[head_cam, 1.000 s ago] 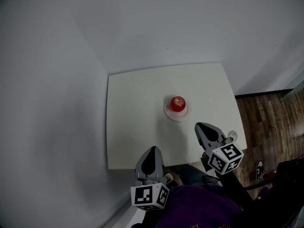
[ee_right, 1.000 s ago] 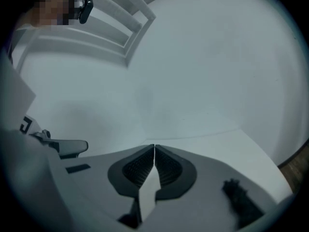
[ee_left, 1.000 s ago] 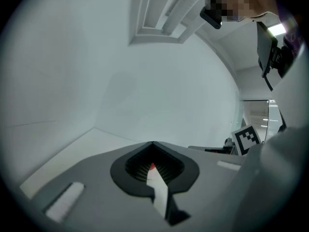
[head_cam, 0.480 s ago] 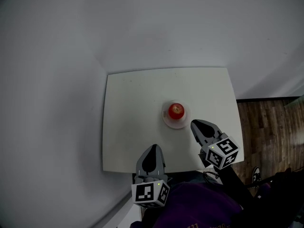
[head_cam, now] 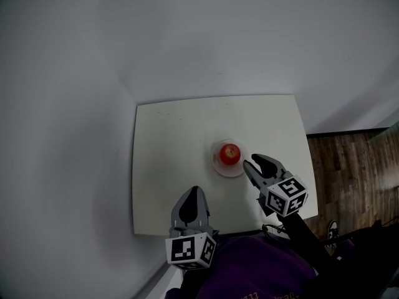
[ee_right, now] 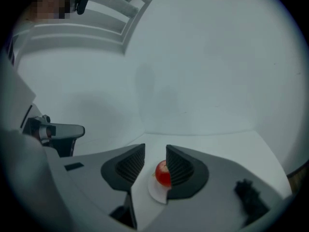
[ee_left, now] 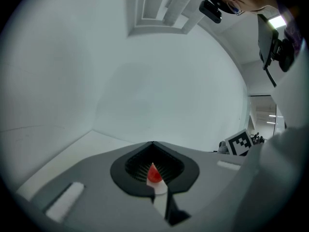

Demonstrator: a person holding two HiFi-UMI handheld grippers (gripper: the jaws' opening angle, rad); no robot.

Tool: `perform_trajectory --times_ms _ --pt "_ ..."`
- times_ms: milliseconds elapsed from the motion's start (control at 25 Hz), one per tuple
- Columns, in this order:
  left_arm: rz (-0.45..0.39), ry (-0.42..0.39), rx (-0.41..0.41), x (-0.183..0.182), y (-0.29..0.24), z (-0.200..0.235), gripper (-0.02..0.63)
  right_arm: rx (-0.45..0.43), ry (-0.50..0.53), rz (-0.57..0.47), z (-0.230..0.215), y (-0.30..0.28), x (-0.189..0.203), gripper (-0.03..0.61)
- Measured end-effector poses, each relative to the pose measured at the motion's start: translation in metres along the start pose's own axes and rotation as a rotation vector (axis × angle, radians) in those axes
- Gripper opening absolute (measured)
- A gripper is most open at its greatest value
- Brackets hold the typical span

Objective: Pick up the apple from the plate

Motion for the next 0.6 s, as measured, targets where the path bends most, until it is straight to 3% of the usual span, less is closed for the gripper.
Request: perform_trajectory --times_ms 600 --pt "0.016 0.014 -0.005 0.000 -0.008 0.017 0.005 0.023 0.056 0.186 -0.013 -0.052 0.017 0.272"
Point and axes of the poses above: the fingertips, and each gripper's own axes: y backward along the fingers, z to its left, x out of its underside, the point moved 6 cm from there along y, backward along the fingers, and after that the axes turned 11 degrees about z, right-handed, at the moved point
